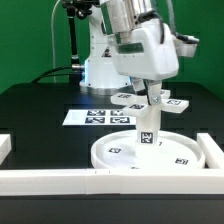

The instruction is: Assemble round table

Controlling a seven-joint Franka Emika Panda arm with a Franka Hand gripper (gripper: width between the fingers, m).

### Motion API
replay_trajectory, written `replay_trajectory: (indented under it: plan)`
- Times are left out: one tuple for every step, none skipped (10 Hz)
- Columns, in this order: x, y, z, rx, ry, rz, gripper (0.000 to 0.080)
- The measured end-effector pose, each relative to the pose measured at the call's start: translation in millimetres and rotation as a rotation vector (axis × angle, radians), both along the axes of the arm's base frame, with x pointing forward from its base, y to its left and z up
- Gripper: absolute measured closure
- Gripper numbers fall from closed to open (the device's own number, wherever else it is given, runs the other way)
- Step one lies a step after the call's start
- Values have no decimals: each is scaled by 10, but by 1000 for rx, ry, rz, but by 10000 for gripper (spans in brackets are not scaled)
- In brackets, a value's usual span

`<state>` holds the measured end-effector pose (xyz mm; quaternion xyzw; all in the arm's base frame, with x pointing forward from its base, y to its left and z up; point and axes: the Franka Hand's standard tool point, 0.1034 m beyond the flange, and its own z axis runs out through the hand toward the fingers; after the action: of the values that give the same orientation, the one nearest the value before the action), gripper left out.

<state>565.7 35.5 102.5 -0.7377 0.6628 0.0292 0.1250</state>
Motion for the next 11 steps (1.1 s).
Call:
replay_trajectory:
  plan:
    - [-1,5,4,21,9,-94,354]
    - [3,15,8,31,20,-188,354]
    - [7,23,15,43,32,-292,354]
    - [8,30,24,53,49,-377,354]
    - [10,26,27,59,60,-431,354]
    - [9,19,26,67,69,-471,354]
    - [12,18,27,80,78,-519,354]
    - [13,18,28,93,86,-563,354]
    - [14,18,31,111,101,-633,354]
    - [14,18,32,123,111,-676,354]
    - [8,20,35,140,127,-744,355]
